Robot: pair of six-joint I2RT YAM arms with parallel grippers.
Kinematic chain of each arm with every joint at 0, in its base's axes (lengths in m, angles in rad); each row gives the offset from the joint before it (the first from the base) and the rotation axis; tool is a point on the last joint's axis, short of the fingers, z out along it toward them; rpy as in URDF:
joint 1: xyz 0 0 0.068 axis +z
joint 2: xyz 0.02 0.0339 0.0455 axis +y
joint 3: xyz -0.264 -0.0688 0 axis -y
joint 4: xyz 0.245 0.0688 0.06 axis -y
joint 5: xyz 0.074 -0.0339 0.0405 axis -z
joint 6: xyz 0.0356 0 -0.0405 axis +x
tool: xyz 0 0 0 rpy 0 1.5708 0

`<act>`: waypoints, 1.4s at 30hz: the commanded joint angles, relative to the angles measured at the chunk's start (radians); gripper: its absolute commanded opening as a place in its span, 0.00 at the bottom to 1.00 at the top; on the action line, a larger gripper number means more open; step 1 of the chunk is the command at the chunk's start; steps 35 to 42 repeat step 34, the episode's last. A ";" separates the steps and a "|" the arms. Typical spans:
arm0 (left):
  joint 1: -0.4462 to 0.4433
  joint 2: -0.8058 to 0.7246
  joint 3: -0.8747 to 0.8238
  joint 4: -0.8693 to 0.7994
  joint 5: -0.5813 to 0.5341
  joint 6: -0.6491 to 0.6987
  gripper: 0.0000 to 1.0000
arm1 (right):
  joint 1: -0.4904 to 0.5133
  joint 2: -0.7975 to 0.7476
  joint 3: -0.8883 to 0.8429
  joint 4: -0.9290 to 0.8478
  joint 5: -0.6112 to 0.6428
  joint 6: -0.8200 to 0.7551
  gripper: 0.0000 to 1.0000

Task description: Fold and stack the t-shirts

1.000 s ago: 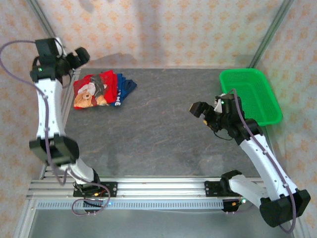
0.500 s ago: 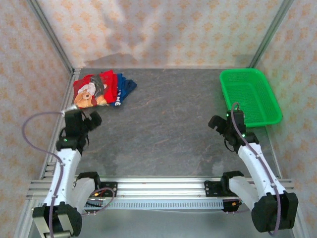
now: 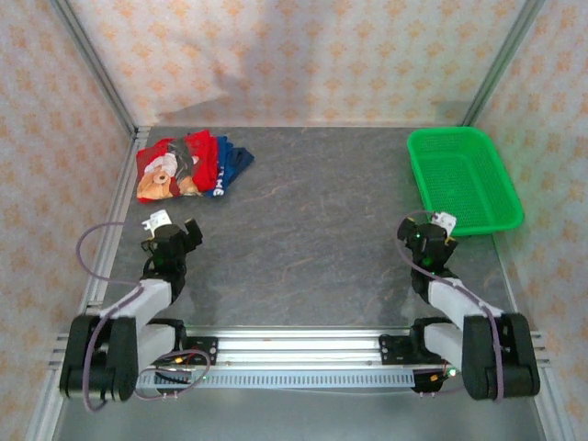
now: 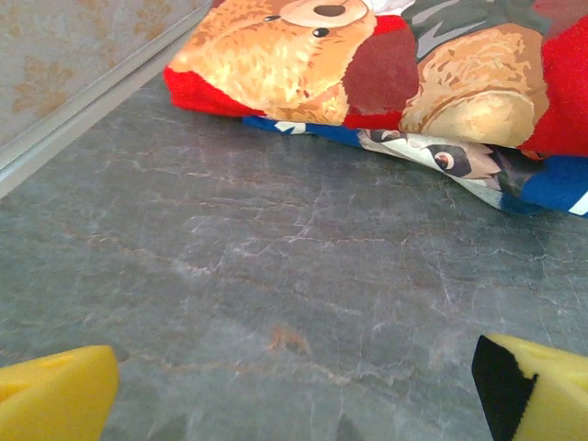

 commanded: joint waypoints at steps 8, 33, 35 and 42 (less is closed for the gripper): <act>-0.052 0.372 0.134 0.419 0.067 0.224 1.00 | -0.071 0.410 0.096 0.505 -0.167 -0.085 1.00; -0.053 0.360 0.171 0.312 0.036 0.209 1.00 | 0.027 0.421 0.158 0.410 0.035 -0.144 0.99; -0.053 0.360 0.171 0.313 0.037 0.210 1.00 | 0.029 0.421 0.157 0.415 0.041 -0.146 0.99; -0.053 0.360 0.171 0.313 0.037 0.210 1.00 | 0.029 0.421 0.157 0.415 0.041 -0.146 0.99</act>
